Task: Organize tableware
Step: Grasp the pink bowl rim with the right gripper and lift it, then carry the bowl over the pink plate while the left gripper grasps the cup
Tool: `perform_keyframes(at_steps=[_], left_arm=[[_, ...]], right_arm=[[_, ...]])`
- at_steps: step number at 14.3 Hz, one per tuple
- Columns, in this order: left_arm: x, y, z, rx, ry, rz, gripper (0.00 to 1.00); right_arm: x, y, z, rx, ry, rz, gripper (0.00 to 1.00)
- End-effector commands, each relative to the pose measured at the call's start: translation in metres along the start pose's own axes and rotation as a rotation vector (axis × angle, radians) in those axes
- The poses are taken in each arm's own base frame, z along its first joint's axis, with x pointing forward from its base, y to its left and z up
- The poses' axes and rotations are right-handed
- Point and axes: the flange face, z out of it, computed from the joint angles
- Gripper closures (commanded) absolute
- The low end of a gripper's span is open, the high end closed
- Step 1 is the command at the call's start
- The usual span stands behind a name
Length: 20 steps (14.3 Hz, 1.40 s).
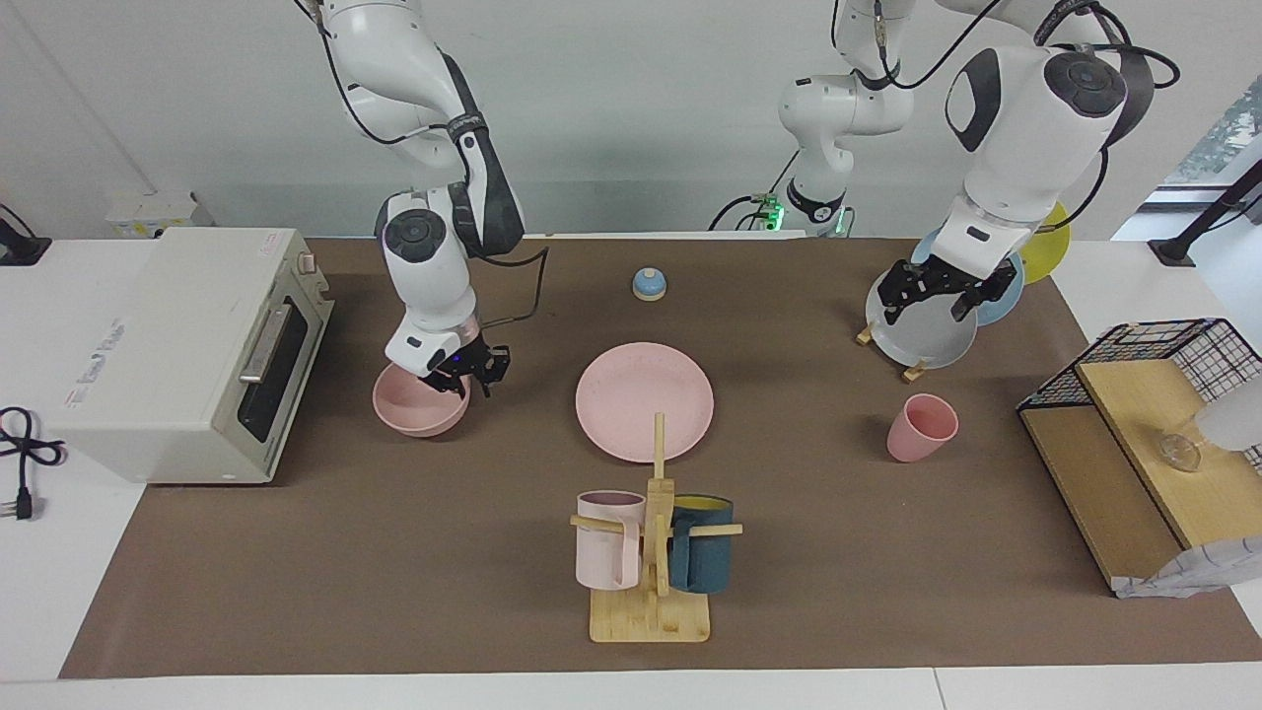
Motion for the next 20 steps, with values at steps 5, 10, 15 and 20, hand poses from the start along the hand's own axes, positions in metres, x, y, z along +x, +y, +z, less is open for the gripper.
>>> perform_keyframes(at_steps=[5, 10, 15, 20], left_arm=[[-0.004, -0.002, -0.01, -0.019, -0.006, -0.017, 0.0], [0.027, -0.024, 0.026, -0.039, 0.006, -0.063, 0.0], [0.078, -0.037, 0.103, -0.054, 0.055, -0.096, 0.0], [0.084, -0.03, 0.134, -0.053, 0.032, -0.084, 0.0]], right_arm=[[0.034, -0.037, -0.045, -0.054, -0.038, -0.073, 1.0], [0.057, -0.226, -0.103, -0.107, -0.004, 0.095, 1.0], [0.088, -0.303, -0.067, -0.086, 0.058, 0.158, 1.0], [0.074, -0.339, -0.053, -0.062, 0.08, 0.163, 1.0]])
